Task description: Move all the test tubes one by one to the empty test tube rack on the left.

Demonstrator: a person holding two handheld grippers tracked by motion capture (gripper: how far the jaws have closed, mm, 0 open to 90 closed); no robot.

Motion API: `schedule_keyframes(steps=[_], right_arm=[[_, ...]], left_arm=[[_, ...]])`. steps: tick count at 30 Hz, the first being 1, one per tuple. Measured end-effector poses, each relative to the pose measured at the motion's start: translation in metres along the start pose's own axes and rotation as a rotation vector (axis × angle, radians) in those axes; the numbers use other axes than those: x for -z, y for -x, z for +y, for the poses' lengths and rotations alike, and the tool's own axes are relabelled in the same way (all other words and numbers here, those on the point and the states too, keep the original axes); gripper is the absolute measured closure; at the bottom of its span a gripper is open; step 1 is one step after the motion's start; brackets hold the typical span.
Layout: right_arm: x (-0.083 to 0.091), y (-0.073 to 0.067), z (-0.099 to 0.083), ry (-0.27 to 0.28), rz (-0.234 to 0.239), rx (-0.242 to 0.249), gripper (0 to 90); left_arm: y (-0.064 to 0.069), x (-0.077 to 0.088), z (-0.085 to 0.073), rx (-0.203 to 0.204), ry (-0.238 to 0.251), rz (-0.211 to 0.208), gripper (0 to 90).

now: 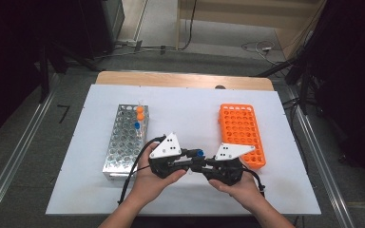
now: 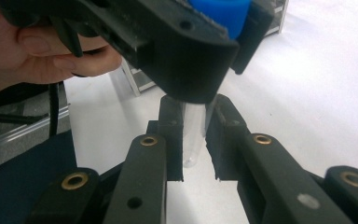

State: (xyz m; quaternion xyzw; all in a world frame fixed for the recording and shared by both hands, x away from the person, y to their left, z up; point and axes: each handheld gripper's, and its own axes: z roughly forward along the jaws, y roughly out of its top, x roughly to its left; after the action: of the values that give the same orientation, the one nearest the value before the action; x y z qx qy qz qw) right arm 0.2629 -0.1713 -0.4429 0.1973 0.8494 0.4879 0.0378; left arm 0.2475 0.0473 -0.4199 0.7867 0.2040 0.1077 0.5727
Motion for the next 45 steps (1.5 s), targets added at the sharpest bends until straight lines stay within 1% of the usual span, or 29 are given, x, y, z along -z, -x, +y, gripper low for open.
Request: schedule_keyframes(steps=[1,2,3,5,7,10,11,12,16,20,25,29,30,35,38,45], right_arm=[[0.0,0.0,0.0,0.004,0.001,0.0,73.5],[0.001,0.0,0.0,0.005,0.001,0.004,70.9],[0.001,0.0,0.0,0.005,0.006,0.011,65.4],[0.003,-0.001,-0.001,0.016,0.014,0.018,49.1],[0.004,-0.002,0.0,0.022,0.003,0.023,36.1],[0.009,-0.001,0.0,0.029,-0.011,0.021,20.9],[0.011,0.0,0.0,0.035,-0.015,0.019,18.3],[0.013,0.001,-0.001,0.037,-0.013,0.022,12.8],[0.024,0.006,-0.004,0.059,-0.012,0.017,1.1],[0.037,0.014,-0.011,0.066,-0.034,0.01,0.0],[0.054,0.024,-0.02,0.091,-0.072,-0.008,0.0],[0.066,0.029,-0.027,0.09,-0.123,0.001,0.0],[0.068,0.031,-0.029,0.084,-0.136,0.005,0.0],[0.077,0.041,-0.04,0.076,-0.161,-0.034,0.0],[0.081,0.048,-0.044,0.083,-0.177,-0.049,0.0],[0.087,0.063,-0.052,0.089,-0.207,-0.077,0.0]], left_arm=[[-0.001,0.001,0.0,0.002,0.008,0.003,76.0],[-0.001,0.003,0.0,0.006,0.014,0.015,76.0],[-0.003,0.006,0.0,0.014,0.022,0.023,76.0],[-0.006,0.012,0.001,0.03,0.037,0.032,76.1],[-0.01,0.018,0.001,0.043,0.05,0.054,76.1],[-0.014,0.028,0.001,0.056,0.071,0.086,76.1],[-0.016,0.031,0.001,0.058,0.075,0.097,76.1],[-0.018,0.034,0.001,0.063,0.08,0.108,76.1],[-0.025,0.049,0.0,0.076,0.097,0.161,76.1],[-0.035,0.066,-0.003,0.08,0.108,0.226,76.1],[-0.048,0.086,-0.008,0.11,0.14,0.297,76.1],[-0.056,0.097,-0.011,0.119,0.154,0.343,76.1],[-0.057,0.099,-0.012,0.122,0.156,0.354,76.1],[-0.065,0.107,-0.018,0.135,0.165,0.397,76.1],[-0.069,0.111,-0.021,0.14,0.174,0.426,76.1],[-0.077,0.116,-0.029,0.17,0.193,0.499,76.0]])
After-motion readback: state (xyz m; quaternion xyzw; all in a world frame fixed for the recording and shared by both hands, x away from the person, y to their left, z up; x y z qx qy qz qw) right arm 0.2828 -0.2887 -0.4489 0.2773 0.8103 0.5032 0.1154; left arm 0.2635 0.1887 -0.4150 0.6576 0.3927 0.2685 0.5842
